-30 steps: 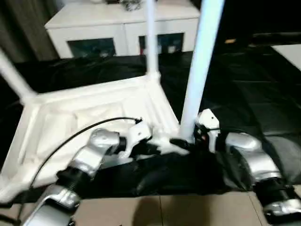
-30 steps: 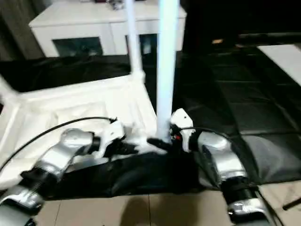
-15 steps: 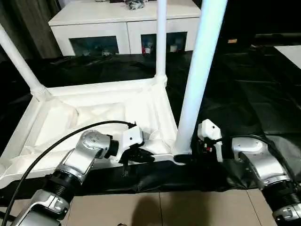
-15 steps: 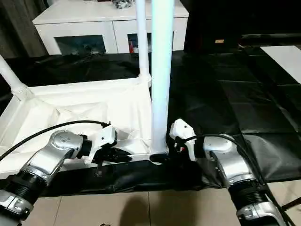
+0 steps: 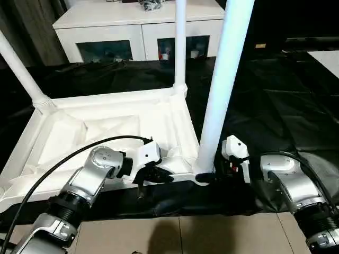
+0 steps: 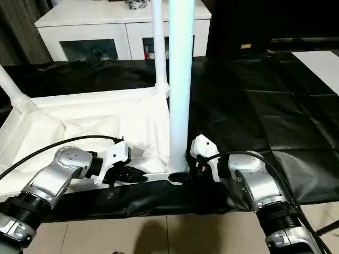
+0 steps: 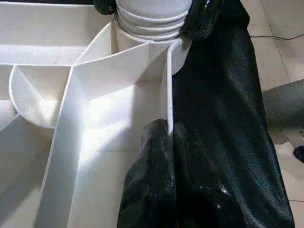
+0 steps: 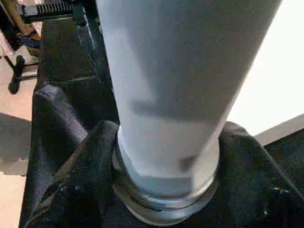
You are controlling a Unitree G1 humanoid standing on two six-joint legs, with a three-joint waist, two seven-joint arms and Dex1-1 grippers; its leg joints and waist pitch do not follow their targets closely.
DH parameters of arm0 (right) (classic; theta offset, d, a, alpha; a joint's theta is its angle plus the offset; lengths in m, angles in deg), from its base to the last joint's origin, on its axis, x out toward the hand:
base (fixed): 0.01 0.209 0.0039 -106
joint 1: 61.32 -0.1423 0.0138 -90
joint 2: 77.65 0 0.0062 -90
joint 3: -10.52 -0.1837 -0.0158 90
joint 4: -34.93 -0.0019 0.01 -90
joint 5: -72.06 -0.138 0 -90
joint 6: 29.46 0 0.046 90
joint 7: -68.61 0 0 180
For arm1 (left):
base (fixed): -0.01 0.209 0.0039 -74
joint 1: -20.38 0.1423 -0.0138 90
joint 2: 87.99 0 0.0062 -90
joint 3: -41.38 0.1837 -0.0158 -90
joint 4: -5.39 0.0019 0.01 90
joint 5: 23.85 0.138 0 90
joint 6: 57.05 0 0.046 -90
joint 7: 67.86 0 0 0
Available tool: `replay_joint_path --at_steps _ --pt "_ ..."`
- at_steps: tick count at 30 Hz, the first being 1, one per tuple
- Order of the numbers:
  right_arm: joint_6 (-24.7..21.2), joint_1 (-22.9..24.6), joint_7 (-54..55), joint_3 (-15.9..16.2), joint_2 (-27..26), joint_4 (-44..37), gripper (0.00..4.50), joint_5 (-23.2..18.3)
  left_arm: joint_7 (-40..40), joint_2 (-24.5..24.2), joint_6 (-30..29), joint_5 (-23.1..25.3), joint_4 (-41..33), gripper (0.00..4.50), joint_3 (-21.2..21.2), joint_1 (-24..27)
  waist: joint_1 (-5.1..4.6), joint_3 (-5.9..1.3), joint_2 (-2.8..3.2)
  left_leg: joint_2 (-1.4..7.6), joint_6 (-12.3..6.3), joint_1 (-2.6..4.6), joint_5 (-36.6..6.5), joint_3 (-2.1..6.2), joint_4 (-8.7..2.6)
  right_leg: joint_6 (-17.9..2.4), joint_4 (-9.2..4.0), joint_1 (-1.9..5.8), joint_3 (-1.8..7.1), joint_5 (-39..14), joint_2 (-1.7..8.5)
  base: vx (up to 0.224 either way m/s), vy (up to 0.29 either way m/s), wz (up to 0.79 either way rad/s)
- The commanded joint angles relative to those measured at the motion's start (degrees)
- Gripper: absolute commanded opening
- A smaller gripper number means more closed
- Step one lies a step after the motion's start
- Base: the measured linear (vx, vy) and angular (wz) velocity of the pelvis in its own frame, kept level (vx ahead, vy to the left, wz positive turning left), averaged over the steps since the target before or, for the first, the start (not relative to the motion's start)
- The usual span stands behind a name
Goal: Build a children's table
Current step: Rotate leg to tighten
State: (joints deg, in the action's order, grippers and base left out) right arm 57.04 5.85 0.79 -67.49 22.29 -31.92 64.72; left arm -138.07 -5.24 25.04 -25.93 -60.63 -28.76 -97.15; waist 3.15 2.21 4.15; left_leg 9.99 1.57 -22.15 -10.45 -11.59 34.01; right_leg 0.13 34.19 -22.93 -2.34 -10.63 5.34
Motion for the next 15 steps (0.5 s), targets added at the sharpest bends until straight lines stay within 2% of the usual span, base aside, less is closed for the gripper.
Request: replay_joint_path --at_steps 1,4,6,8,9,11,12,13,14,15 --pt "-0.88 -0.72 1.66 -0.93 -1.02 0.17 2.69 -1.03 -0.05 0.02 -0.27 -0.07 -0.22 0.0 0.02 0.51 0.02 -3.46 -1.09 3.13 -4.74 1.16 -11.79 1.31 -3.95 -15.01 -3.44 2.29 1.62 -8.13 2.8 0.0 0.0 0.0" --pt "-3.0 -1.89 10.37 -3.25 -4.65 3.0 2.67 -0.46 6.74 2.75 -0.14 1.9 3.68 0.0 -0.82 -1.01 -0.31 -3.34 -1.16 3.0 -4.35 1.13 -12.1 1.32 -3.99 -14.92 -3.61 2.14 1.64 -9.08 2.77 0.0 0.0 0.0" --pt "-5.41 -2.34 19.89 -5.08 -8.89 4.69 2.66 0.46 13.62 6.32 -0.49 3.34 7.99 0.0 -1.56 -3.23 -0.75 -3.18 -1.28 2.82 -2.43 1.33 -14.49 1.44 -4.2 -13.87 -3.98 1.96 1.7 -13.64 2.81 0.0 0.0 0.0" --pt "-6.15 -2.34 23.89 -5.67 -10.68 4.99 2.66 1.03 16.18 7.92 -1.0 3.65 9.6 0.0 -1.85 -4.23 -0.96 -3.17 -1.15 2.88 -0.91 1.59 -16.43 1.64 -4.46 -12.88 -4.23 1.88 1.72 -16.18 2.86 0.0 0.0 0.0" --pt "-6.77 -2.4 26.83 -6.09 -11.86 5.24 2.66 1.51 18.12 9.05 -1.16 3.9 10.76 0.0 -2.07 -5.01 -1.13 -3.17 -1.19 2.82 -0.61 1.38 -16.53 1.71 -4.53 -12.36 -4.2 1.97 1.74 -16.09 2.85 0.0 0.0 0.0" --pt "-7.48 -2.58 32.48 -6.74 -13.93 5.91 2.66 2.76 21.97 11.36 -1.79 4.36 13.18 0.0 -2.5 -6.69 -1.27 -3.15 -1.28 2.68 -0.64 1.52 -16.97 1.6 -4.49 -11.92 -4.41 1.7 1.81 -16.08 2.74 0.0 0.0 0.0" --pt "-8.1 -2.7 35.6 -7.27 -15.04 6.37 2.66 3.32 24.29 12.53 -1.97 4.72 14.46 0.0 -2.7 -7.59 -1.25 -3.25 -1.06 2.65 -0.56 1.38 -16.1 1.66 -4.46 -11.88 -4.31 1.89 1.85 -15.31 2.89 0.0 0.0 0.0" --pt "-8.1 -2.7 35.6 -7.27 -15.04 6.37 2.66 3.32 24.29 12.53 -1.97 4.72 14.46 0.0 -2.7 -7.59 -1.34 -3.2 -1.17 2.59 -0.73 1.3 -15.93 1.61 -4.45 -11.8 -4.41 1.87 1.85 -15.05 2.83 0.0 0.0 0.0" --pt "-9.26 -3.01 41.71 -8.61 -17.29 7.38 2.66 4.15 29.19 14.95 -2.28 5.38 17.24 0.0 -3.29 -9.46 -1.22 -3.34 -1.23 2.57 -0.97 1.35 -15.59 1.65 -4.37 -11.74 -4.38 1.99 1.8 -14.78 2.92 0.0 0.0 0.0" --pt "-9.4 -3.03 42.3 -8.76 -17.53 7.47 2.66 4.2 29.67 15.2 -2.33 5.45 17.53 0.0 -3.34 -9.66 -1.31 -3.27 -1.02 2.57 -1.07 1.42 -15.18 1.51 -4.36 -11.79 -4.48 1.72 1.9 -14.03 2.78 0.0 0.0 0.0"
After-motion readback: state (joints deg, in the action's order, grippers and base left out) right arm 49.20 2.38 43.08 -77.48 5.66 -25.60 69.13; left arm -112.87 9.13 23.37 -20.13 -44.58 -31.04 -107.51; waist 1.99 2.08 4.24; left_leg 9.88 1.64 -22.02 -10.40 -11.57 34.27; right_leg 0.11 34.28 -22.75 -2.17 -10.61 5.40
